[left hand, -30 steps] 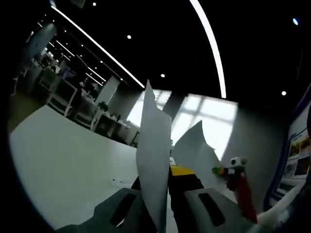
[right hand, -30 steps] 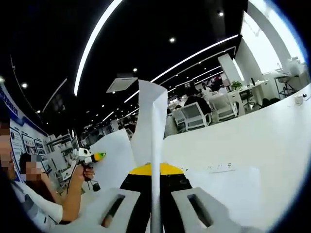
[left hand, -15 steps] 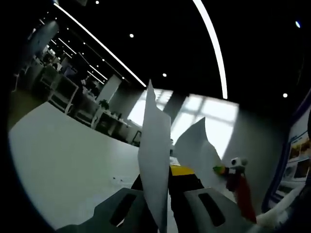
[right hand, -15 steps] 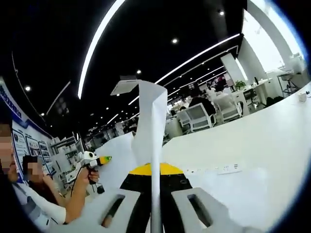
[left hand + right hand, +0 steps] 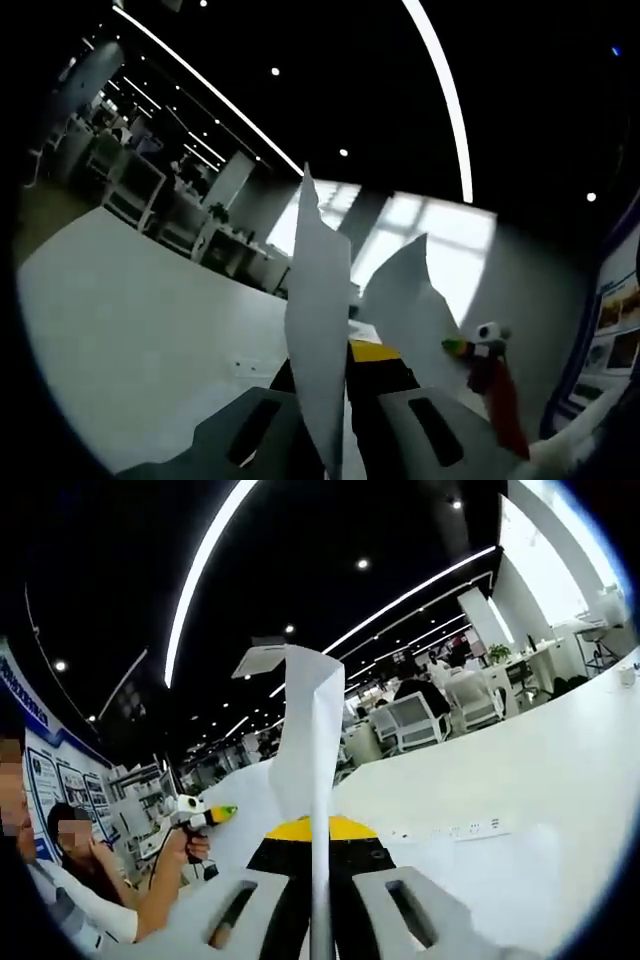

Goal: Organize the stack of printing papers by aligning and flattening the scattered papers on the table

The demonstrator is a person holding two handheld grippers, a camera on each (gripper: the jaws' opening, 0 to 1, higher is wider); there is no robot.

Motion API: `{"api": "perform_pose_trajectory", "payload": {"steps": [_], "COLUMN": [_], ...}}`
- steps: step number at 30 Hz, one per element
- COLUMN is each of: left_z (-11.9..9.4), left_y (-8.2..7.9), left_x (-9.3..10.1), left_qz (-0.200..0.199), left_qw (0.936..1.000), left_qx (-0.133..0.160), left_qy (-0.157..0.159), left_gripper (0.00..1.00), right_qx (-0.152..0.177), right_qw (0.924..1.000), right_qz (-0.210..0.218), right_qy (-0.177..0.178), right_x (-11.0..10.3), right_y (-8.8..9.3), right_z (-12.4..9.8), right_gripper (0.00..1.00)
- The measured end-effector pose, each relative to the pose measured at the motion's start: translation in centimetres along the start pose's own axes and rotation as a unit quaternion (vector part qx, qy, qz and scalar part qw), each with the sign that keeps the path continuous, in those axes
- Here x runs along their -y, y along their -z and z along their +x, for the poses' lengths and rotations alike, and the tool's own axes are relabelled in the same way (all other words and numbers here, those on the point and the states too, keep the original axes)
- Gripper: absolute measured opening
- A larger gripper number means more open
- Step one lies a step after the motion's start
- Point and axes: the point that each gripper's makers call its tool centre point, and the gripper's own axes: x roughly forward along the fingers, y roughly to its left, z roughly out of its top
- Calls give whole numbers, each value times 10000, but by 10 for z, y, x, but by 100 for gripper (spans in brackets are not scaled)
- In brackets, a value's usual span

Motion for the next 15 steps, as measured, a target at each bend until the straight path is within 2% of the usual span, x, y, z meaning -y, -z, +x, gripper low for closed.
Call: {"api": "perform_pose_trajectory", "payload": {"steps": [15], "left_z": [1], "left_y": [4], "left_x": [2], "left_qz": [0], "left_qw": [10000], "left_qx": [-13], "left_qy": [-5], "left_gripper": [6], "right_qx": [-25], "right_qw": [9998], "right_qz": [-56], "right_qy": [-185], "right_x": [-11], "right_y": [1], "right_z": [7], "right_gripper": [0]}}
